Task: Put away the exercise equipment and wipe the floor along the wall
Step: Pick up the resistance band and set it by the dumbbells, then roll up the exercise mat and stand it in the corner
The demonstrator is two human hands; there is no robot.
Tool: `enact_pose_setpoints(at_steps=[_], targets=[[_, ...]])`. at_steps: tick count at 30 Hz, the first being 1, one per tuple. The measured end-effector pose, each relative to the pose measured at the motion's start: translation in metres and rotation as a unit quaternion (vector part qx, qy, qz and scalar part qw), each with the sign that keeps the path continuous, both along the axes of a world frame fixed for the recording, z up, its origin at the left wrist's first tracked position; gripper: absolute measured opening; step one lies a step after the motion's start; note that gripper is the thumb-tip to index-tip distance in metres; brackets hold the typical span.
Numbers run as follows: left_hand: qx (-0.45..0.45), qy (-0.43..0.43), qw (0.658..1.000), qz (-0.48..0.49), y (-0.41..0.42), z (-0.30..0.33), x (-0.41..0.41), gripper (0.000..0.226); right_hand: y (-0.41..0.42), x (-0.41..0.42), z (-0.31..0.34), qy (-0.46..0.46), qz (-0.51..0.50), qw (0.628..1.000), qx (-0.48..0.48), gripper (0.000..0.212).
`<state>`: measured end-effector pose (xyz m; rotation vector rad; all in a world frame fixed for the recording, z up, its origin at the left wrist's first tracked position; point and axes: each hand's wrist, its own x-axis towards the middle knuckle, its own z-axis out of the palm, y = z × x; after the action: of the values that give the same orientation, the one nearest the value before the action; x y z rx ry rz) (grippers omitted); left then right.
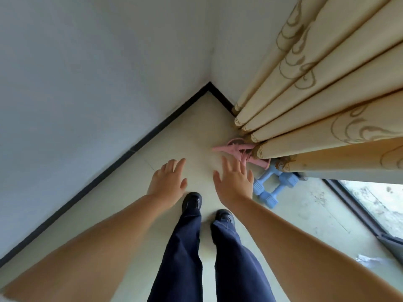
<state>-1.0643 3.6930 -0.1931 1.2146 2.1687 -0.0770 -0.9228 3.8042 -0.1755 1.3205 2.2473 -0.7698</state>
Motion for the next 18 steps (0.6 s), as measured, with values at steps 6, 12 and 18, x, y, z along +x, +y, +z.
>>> enact_pose_setpoints(at_steps=[6, 12, 18], targets=[[-0.006, 0.034, 0.99, 0.137, -0.076, 0.039, 0.034, 0.055, -0.043, 0.007, 0.046, -0.031, 0.149, 0.988, 0.004, 0.052], [0.009, 0.074, 0.945, 0.319, -0.145, 0.083, 0.104, 0.053, -0.07, 0.031, 0.088, -0.003, 0.356, 0.93, 0.093, 0.051], [0.03, 0.069, 0.874, 0.48, -0.224, 0.133, 0.191, 0.054, -0.127, 0.041, 0.131, 0.033, 0.536, 0.83, 0.154, 0.048]])
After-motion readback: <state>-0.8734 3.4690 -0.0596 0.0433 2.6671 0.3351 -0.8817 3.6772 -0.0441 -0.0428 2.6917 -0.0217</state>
